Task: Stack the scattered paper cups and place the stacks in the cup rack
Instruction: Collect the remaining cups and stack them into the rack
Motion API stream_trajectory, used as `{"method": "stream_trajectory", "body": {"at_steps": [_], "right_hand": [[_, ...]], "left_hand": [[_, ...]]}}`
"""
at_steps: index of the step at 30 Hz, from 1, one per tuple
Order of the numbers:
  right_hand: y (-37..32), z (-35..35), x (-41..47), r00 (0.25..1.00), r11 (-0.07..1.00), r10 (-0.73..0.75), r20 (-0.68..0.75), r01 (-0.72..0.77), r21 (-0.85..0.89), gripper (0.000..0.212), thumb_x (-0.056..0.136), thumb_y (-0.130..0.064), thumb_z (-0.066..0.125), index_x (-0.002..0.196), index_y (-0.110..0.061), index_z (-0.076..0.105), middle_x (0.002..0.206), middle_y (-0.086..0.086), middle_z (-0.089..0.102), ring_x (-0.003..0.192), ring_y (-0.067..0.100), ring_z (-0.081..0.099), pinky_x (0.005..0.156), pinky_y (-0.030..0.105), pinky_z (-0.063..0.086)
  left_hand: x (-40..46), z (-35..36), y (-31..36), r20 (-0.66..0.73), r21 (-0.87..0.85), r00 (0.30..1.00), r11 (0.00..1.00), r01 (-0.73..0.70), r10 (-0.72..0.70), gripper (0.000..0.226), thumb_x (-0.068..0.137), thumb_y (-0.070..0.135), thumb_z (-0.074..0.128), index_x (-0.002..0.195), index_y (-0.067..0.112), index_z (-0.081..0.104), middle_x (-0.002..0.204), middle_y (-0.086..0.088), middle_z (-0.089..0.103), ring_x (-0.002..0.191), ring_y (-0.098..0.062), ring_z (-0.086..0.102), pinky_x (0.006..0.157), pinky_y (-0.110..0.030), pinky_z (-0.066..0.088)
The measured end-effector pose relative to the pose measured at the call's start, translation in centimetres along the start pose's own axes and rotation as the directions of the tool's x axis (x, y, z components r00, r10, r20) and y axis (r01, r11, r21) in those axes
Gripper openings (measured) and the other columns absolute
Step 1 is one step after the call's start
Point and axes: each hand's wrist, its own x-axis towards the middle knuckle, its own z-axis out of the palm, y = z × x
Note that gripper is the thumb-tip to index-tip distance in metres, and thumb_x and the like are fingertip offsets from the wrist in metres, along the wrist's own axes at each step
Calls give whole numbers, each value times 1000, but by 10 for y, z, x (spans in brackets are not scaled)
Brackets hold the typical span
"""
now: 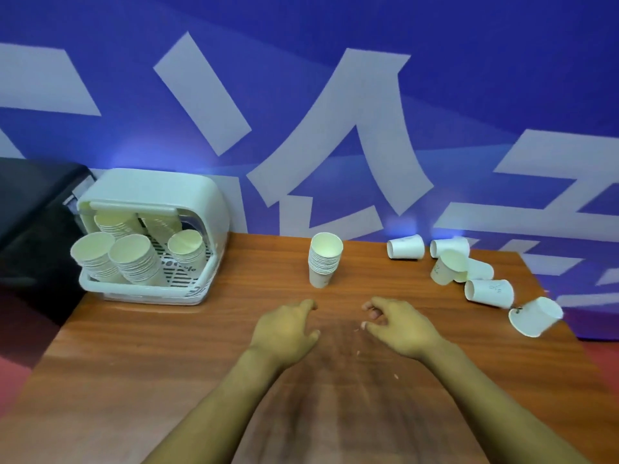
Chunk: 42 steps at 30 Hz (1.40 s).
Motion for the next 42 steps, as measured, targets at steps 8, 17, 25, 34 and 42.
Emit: {"method": "stream_trajectory", "body": {"at_steps": [8,17,25,34,42], "right_hand": [[30,-22,14,998,998,56,1,-56,27,34,86,-42,60,118,-33,56,108,-13,58,97,7,56,88,31,49],[111,-77,39,998,998,60,7,-60,-4,39,86,-41,60,123,-29,53,121,-6,58,107,11,55,91,30,46],[192,-123,76,1000,1000,17,-8,-17,-26,47,85,-38,61,129,-31,46,131,-1,51,113,19,53,93,36,47],[250,-128,139,998,989,-2,-65,-8,-151,62,83,-42,61,139,-34,34,143,-4,36,127,25,39,98,36,36],[275,-105,180,997,981,0,-79,-16,-193,83,75,-61,62,144,-39,22,154,-4,22,137,21,28,105,38,31]], "left_hand": [[50,4,30,-10,-75,1000,997,-3,2,48,89,39,54,135,30,42,130,4,56,117,-19,55,91,-32,46],[99,23,101,-26,-27,999,999,22,-23,51,89,38,53,137,28,39,133,1,50,120,-21,50,92,-35,45],[172,57,168,-49,1,998,999,39,-39,57,88,37,56,140,28,35,136,-1,42,126,-24,39,98,-39,42],[276,80,187,12,173,993,978,115,-119,69,85,30,55,146,26,23,144,-6,33,129,-29,33,100,-40,35],[352,118,192,92,240,987,965,106,-132,81,89,33,56,151,27,4,159,-2,7,147,-28,3,112,-45,23]]}}
